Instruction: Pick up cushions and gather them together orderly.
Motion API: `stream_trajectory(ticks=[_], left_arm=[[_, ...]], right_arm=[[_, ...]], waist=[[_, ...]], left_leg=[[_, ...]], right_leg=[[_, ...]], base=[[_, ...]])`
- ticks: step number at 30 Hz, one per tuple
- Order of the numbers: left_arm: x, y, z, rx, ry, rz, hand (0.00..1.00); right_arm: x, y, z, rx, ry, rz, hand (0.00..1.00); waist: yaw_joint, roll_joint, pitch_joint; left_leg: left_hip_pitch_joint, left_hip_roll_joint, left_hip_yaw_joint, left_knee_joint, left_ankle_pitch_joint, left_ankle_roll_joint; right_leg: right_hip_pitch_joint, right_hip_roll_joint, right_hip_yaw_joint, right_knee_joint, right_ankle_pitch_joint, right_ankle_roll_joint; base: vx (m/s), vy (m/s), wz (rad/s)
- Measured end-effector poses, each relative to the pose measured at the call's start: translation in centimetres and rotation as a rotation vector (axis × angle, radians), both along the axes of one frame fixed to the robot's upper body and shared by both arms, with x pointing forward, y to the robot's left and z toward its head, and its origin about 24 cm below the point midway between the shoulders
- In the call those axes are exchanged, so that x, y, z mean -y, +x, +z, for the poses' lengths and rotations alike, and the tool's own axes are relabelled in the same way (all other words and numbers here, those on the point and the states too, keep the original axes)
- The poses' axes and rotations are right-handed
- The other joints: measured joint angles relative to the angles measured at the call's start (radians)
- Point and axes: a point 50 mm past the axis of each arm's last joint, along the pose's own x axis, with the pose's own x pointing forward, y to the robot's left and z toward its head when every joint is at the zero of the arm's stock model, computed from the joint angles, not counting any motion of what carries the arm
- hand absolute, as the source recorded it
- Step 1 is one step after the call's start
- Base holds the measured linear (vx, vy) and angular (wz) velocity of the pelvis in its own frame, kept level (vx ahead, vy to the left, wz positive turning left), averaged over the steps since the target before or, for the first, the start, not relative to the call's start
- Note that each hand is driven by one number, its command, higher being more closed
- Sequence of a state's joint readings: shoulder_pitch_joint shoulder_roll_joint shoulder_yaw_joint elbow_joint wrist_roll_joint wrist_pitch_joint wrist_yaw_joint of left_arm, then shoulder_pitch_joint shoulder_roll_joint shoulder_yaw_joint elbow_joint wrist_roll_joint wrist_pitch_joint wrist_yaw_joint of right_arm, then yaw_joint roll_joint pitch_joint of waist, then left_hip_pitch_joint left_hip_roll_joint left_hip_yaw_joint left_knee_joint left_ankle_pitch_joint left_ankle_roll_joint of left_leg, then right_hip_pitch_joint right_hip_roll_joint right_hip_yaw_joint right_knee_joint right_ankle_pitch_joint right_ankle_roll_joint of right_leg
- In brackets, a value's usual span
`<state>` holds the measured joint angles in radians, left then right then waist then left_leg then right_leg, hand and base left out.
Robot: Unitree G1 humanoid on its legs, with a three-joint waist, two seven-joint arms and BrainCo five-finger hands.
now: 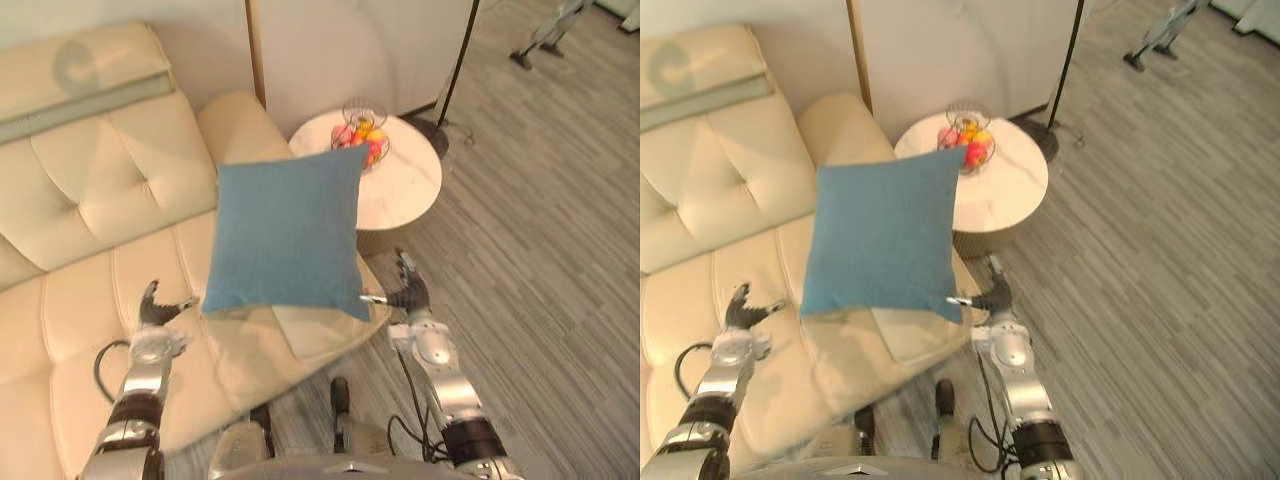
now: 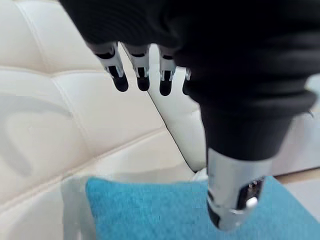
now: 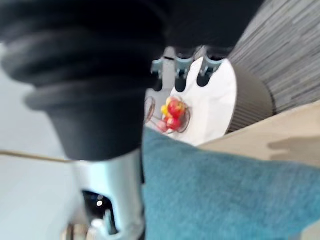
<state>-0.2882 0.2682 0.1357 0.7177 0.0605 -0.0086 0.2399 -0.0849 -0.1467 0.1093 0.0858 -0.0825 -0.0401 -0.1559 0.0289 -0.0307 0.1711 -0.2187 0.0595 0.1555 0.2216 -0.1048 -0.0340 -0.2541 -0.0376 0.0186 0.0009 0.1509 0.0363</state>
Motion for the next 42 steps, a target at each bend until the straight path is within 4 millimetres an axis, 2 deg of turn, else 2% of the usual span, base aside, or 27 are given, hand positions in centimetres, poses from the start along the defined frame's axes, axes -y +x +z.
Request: stream_trajectory(ticks=[7, 10, 13, 16, 19, 25, 29, 34, 36, 39, 42], left_arm=[[3.8, 4.9, 4.5, 0.148, 0.005, -0.125, 0.0], [5.4, 7.3, 7.3, 0.218, 0.008, -0.176, 0.0], [6.3, 8.4, 8.6, 0.244, 0.01, -0.203, 0.0], [7.2, 9.9, 11.2, 0.306, 0.015, -0.211, 0.0], [7.2, 10.4, 12.7, 0.351, 0.007, -0.185, 0.0], [6.6, 10.4, 13.1, 0.383, -0.064, -0.115, 0.0], [6.3, 10.0, 14.1, 0.458, -0.112, -0.084, 0.0], [5.1, 8.6, 14.7, 0.551, -0.147, -0.029, 0.0], [4.5, 7.9, 14.7, 0.587, -0.165, -0.001, 0.0], [3.6, 7.0, 14.3, 0.607, -0.167, 0.04, 0.0], [3.2, 6.3, 13.0, 0.574, -0.166, 0.059, 0.0]], right_arm=[[-2.0, 1.9, 3.6, 0.136, 0.024, 0.043, 0.0], [-3.0, 3.2, 6.0, 0.218, 0.061, 0.058, 0.0], [-4.1, 3.9, 7.5, 0.261, 0.069, 0.07, 0.0], [-5.2, 5.2, 9.3, 0.302, 0.076, 0.077, 0.0], [-5.5, 5.9, 10.3, 0.328, 0.086, 0.053, 0.0], [-4.3, 6.2, 10.8, 0.341, 0.106, -0.025, 0.0], [-3.2, 6.3, 10.8, 0.342, 0.12, -0.072, 0.0], [-2.3, 5.6, 9.5, 0.312, 0.139, -0.12, 0.0], [-1.4, 4.7, 8.9, 0.308, 0.166, -0.167, 0.0], [-0.4, 4.0, 7.7, 0.279, 0.168, -0.212, 0.0], [0.4, 3.1, 6.9, 0.262, 0.171, -0.244, 0.0]], waist=[[0.006, 0.003, 0.068], [0.012, 0.007, 0.107], [0.012, 0.01, 0.117], [0.027, 0.015, 0.164], [0.028, 0.018, 0.19], [0.028, 0.021, 0.193], [0.031, 0.021, 0.194], [0.039, 0.023, 0.202], [0.045, 0.027, 0.219], [0.046, 0.027, 0.219], [0.047, 0.027, 0.219]], left_leg=[[-0.147, 0.034, 0.002, 0.134, -0.034, -0.003], [-0.206, 0.04, 0.002, 0.165, -0.039, 0.0], [-0.255, 0.046, 0.008, 0.172, -0.031, 0.005], [-0.301, 0.049, 0.009, 0.178, -0.009, 0.002], [-0.325, 0.049, 0.007, 0.177, -0.004, 0.003], [-0.34, 0.049, 0.011, 0.17, -0.003, 0.001], [-0.336, 0.05, 0.01, 0.158, 0.001, -0.003], [-0.312, 0.054, 0.01, 0.145, 0.002, -0.005], [-0.288, 0.056, 0.011, 0.14, -0.001, -0.009], [-0.287, 0.059, 0.011, 0.14, -0.004, -0.011], [-0.285, 0.06, 0.01, 0.142, -0.004, -0.012]], right_leg=[[-0.108, 0.015, -0.008, 0.064, 0.001, -0.011], [-0.164, 0.015, -0.015, 0.09, 0.005, -0.016], [-0.208, 0.011, -0.025, 0.096, 0.01, -0.019], [-0.258, 0.011, -0.03, 0.115, 0.021, -0.012], [-0.282, 0.011, -0.031, 0.118, 0.023, -0.013], [-0.301, 0.012, -0.026, 0.117, 0.023, -0.014], [-0.301, 0.014, -0.026, 0.115, 0.02, -0.018], [-0.285, 0.02, -0.023, 0.115, 0.015, -0.024], [-0.261, 0.024, -0.023, 0.115, 0.008, -0.025], [-0.26, 0.027, -0.023, 0.115, 0.006, -0.026], [-0.257, 0.028, -0.024, 0.115, 0.006, -0.026]], base=[[-0.14, -0.042, 0.0], [-0.11, -0.035, 0.06], [-0.06, -0.041, 0.1], [-0.02, -0.041, 0.04], [0.01, -0.034, 0.03], [0.03, -0.026, -0.01], [0.03, -0.045, 0.01], [0.03, -0.051, -0.02], [0.02, -0.049, 0.0], [0.02, -0.044, -0.01], [0.01, -0.044, 0.0]])
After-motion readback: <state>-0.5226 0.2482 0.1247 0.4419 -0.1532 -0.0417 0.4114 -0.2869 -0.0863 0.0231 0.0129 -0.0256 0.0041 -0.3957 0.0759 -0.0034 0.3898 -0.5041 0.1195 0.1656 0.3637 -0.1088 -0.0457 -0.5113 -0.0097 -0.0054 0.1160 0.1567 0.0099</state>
